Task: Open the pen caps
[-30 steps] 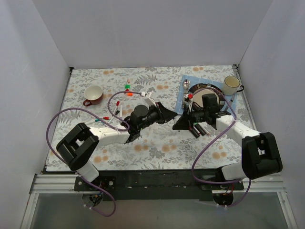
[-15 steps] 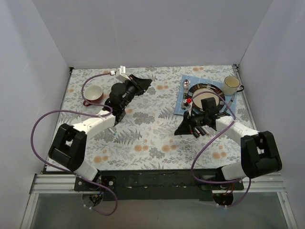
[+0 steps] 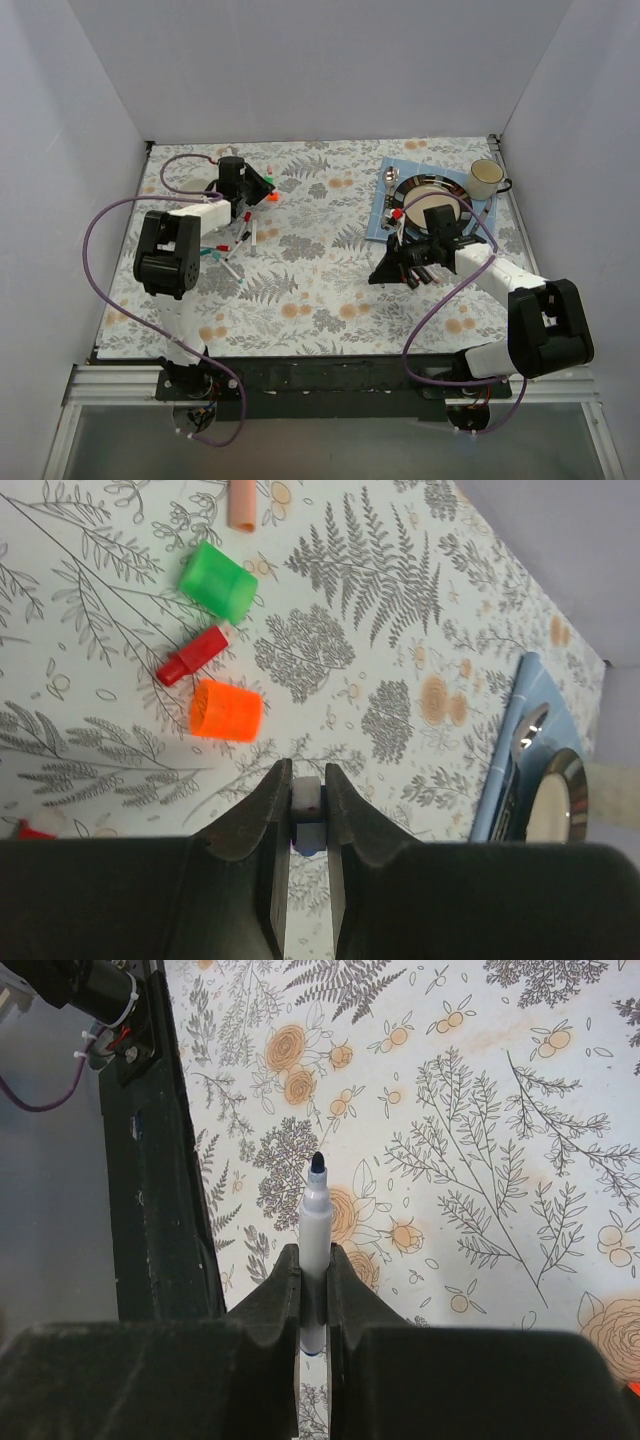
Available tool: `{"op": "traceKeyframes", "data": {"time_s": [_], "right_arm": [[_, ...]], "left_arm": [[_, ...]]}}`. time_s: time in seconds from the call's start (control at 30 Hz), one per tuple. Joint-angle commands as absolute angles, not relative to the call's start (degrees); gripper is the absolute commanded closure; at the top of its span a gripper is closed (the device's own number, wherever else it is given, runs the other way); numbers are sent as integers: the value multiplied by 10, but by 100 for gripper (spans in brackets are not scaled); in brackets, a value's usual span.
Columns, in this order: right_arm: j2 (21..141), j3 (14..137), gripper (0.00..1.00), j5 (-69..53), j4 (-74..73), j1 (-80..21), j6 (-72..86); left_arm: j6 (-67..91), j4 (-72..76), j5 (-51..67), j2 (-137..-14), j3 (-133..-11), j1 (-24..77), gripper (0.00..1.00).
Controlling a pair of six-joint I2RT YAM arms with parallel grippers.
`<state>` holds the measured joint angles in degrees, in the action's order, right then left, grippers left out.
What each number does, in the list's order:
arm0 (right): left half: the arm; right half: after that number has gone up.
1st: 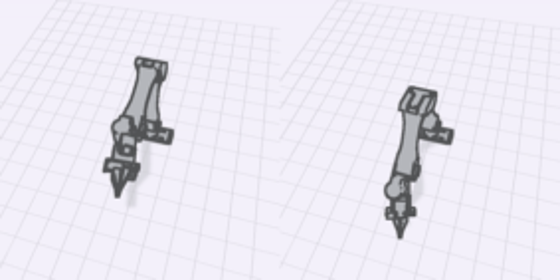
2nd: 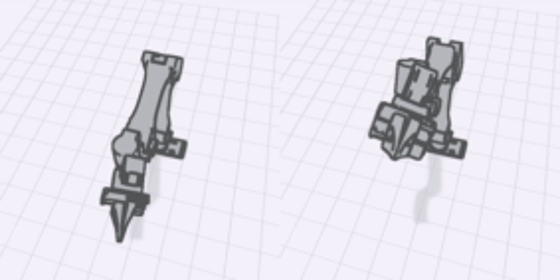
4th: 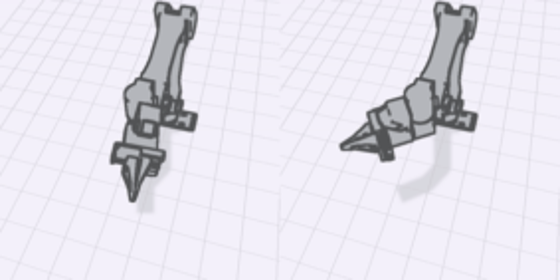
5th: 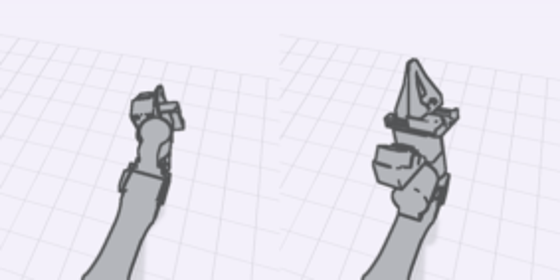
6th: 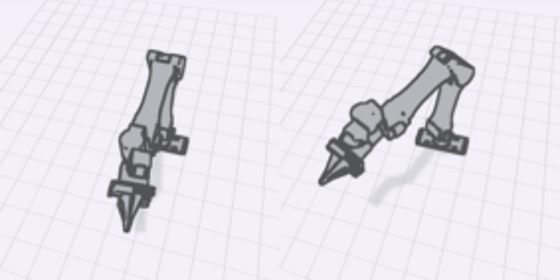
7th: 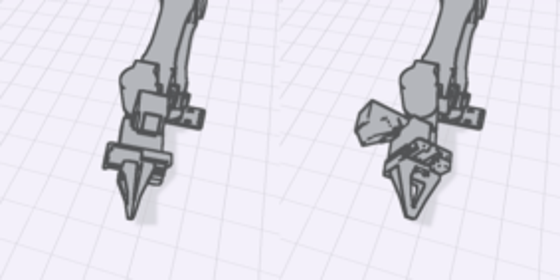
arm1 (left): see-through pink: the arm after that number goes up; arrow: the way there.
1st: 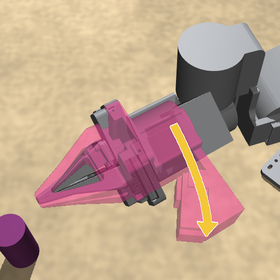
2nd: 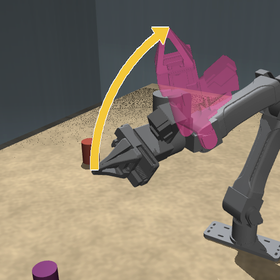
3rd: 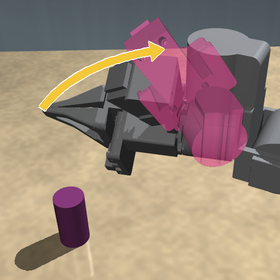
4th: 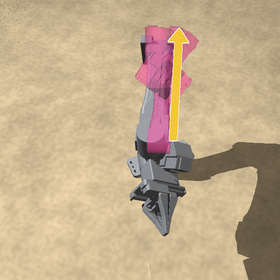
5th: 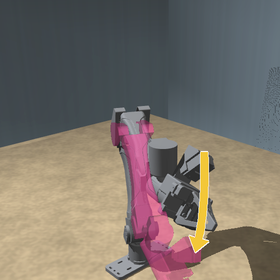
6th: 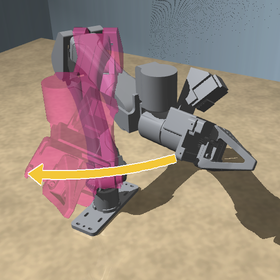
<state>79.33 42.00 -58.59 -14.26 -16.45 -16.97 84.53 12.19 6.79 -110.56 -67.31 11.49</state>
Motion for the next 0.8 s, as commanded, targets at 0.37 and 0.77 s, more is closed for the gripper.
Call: {"op": "traceKeyframes", "data": {"time_s": [0.37,0.77], "right_arm": [[787,449,99,-589,-156,-158,-186],[790,452,99,-521,-161,-156,-189]], "left_arm": [[741,-73,-10,-1201,-834,100,88],[721,-98,-28,-1206,-867,99,62]]}}
